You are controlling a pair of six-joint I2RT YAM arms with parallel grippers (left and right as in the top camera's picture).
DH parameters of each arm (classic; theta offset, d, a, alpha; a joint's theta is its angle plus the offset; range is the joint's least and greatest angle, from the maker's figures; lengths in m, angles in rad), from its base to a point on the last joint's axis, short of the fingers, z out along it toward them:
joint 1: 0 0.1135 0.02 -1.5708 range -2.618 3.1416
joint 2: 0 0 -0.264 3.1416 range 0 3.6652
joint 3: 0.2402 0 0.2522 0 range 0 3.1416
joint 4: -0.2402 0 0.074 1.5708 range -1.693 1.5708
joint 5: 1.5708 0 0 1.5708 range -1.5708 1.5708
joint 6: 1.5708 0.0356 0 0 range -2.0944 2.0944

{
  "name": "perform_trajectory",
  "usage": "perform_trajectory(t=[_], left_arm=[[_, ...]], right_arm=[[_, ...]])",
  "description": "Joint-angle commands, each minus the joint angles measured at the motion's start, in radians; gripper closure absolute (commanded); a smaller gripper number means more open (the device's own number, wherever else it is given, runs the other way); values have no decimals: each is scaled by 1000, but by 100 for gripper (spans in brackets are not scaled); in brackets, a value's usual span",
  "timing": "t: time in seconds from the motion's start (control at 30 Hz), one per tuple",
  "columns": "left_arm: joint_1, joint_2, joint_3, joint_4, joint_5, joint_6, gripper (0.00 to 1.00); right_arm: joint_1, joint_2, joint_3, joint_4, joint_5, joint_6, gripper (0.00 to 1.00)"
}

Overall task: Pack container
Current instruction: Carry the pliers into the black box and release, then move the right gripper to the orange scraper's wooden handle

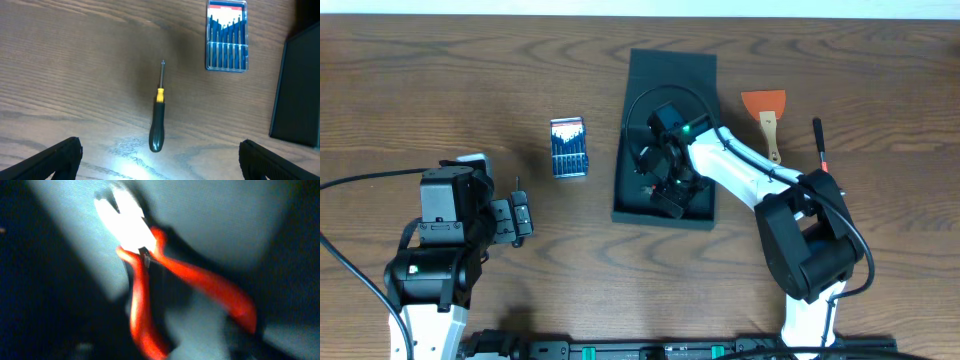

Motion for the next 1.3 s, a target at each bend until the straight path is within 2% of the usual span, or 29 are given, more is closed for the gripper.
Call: perform_trajectory(t=[0.0,0.2,0.47,0.6,0.97,1.27], left_arm=[[-4,-3,23,-3,-1,-6,2],[-4,-3,23,-3,-1,-6,2],[-4,-3,23,-3,0,-6,1],[-4,-3,23,-3,-1,-6,1],[-4,-2,23,-18,0,-6,1],[-4,-2,23,-18,-1,-6,2]], right_arm=[[-7,-109,114,-62,-12,56,1],[-38,-262,280,-109,-1,193,1],[-251,-397,341,-169,241,698,1],[-382,-385,340,-232,238,818,1],[-529,-167,340,-211,227,670,1],[-549,72,340,-138,227,543,1]])
